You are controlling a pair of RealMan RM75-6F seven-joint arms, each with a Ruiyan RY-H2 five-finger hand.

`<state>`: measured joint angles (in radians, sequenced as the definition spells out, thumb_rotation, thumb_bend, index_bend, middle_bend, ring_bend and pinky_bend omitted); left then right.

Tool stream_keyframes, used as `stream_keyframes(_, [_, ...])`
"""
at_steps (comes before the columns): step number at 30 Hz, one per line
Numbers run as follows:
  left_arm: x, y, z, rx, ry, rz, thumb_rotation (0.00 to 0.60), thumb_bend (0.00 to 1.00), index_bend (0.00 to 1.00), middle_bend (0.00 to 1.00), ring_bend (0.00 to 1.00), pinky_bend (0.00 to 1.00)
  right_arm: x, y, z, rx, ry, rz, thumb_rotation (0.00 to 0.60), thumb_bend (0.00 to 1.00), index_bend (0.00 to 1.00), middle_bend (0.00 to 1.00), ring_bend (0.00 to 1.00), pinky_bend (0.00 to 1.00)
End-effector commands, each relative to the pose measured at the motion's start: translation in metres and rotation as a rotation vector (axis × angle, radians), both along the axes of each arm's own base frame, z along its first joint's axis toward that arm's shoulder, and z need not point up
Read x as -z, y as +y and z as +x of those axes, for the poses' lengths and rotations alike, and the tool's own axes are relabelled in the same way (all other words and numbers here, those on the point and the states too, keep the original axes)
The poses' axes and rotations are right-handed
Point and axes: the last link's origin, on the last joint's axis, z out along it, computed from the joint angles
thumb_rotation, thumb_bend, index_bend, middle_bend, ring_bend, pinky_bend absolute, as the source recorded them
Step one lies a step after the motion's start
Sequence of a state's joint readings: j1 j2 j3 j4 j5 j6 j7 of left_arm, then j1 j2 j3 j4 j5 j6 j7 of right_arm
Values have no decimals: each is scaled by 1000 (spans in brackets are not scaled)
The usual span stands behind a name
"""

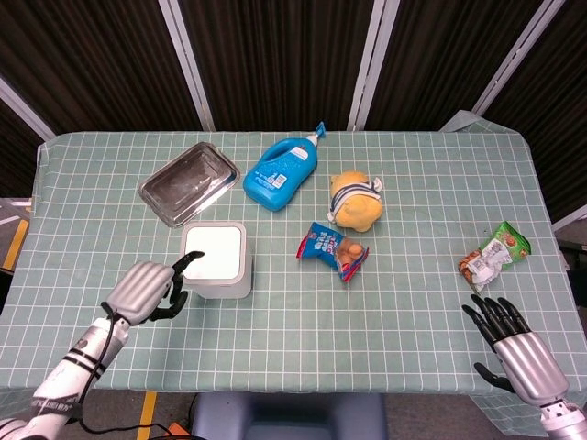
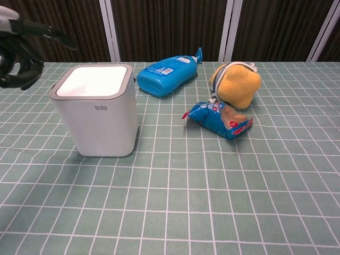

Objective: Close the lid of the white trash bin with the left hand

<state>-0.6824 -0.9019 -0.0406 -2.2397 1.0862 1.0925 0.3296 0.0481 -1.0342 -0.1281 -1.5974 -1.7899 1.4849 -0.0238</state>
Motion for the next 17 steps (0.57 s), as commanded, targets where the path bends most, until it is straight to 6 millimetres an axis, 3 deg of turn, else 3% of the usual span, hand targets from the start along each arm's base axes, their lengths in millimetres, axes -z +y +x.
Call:
stream_keyframes(1, [-34, -80, -64, 29, -7, 148, 600, 484, 86, 159, 87, 197, 2, 1, 1, 1, -1, 6, 600, 307, 0, 0, 0, 0])
stream_keyframes(3, [-40, -108, -93, 37, 5, 240, 600, 458, 83, 13, 0, 37, 5, 1, 1, 4, -1, 4, 600, 307, 0, 0, 0, 0])
stream_keyframes(7, [-35, -172, -159, -94, 28, 432, 600, 438, 82, 0, 0, 0, 11, 0, 1, 37, 20, -23, 600, 308, 0, 0, 0, 0])
stream_keyframes(8, [-33, -179, -170, -159, 56, 437, 600, 434, 86, 0, 0, 0, 13, 0, 2, 48, 24, -31, 600, 307, 0, 0, 0, 0])
stream_keyframes(17, [-35, -172, -182, -214, 172, 397, 600, 427, 58, 0, 0, 0, 26, -2, 3, 58, 49, 6, 600, 307, 0, 0, 0, 0])
